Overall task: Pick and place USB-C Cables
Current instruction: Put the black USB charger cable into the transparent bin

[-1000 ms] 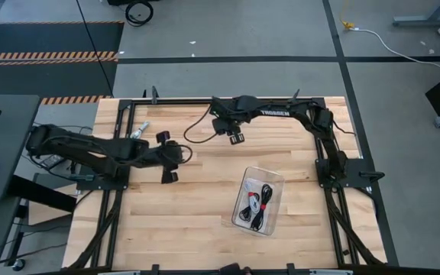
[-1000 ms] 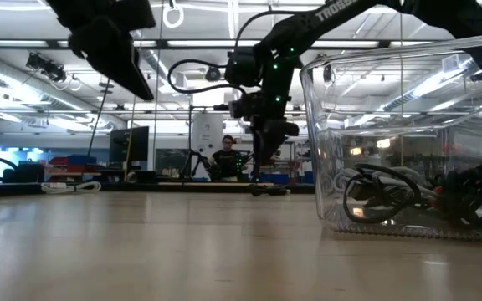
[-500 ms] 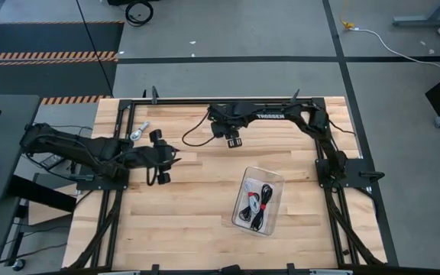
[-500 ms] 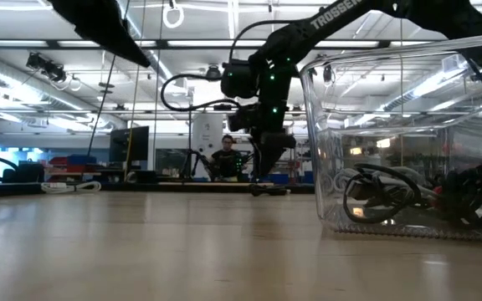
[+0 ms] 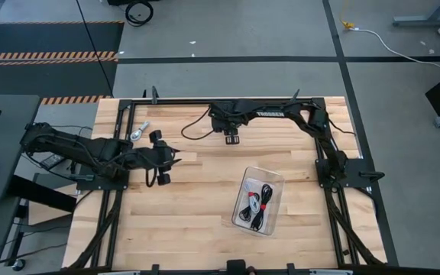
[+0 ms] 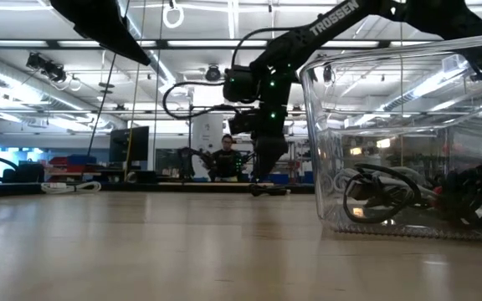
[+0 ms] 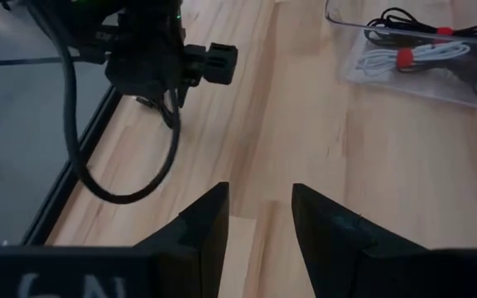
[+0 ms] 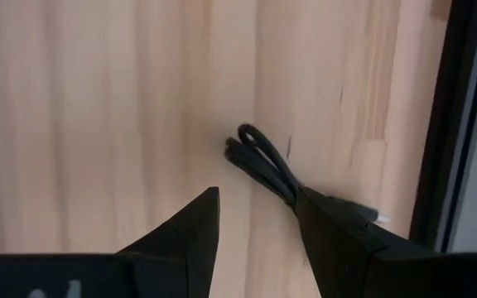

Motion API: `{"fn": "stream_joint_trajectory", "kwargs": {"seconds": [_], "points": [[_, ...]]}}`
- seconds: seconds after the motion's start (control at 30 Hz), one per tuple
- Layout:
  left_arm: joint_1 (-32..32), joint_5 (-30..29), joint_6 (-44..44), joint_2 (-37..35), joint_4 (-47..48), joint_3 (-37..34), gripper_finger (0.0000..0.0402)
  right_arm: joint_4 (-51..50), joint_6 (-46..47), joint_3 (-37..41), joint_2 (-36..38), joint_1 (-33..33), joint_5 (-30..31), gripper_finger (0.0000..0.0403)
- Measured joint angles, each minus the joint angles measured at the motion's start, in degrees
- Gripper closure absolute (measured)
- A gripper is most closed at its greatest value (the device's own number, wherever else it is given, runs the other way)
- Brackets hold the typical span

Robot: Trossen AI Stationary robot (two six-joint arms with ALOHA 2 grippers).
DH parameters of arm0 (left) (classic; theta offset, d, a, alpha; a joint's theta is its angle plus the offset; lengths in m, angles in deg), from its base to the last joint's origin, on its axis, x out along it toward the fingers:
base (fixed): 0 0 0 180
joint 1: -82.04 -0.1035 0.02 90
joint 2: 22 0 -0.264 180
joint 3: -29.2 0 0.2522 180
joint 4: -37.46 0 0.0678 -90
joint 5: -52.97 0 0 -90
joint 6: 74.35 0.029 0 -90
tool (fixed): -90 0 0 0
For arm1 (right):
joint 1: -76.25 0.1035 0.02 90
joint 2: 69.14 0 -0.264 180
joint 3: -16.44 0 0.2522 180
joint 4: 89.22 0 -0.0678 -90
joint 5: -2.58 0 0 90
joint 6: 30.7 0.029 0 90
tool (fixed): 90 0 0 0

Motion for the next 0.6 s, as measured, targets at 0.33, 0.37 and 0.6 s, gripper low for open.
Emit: {"fn": "stream_joint_trajectory", "kwargs": {"seconds": [0.33, 0.37, 0.6], "points": [[0.0, 0.0, -1.1, 0.0, 0.0, 0.0, 0.0260, 3.3, 2.0, 1.8, 0.0, -0.5, 0.9, 0.0234], [0.0, 0.0, -1.1, 0.0, 0.0, 0.0, 0.0260, 3.6, 1.6, 2.3, -0.1, -0.4, 1.1, 0.0234], [0.0, 0.0, -1.0, 0.0, 0.0, 0.0, 0.0260, 5.1, -2.3, 5.2, -0.1, -0.4, 4.1, 0.0234]]}}
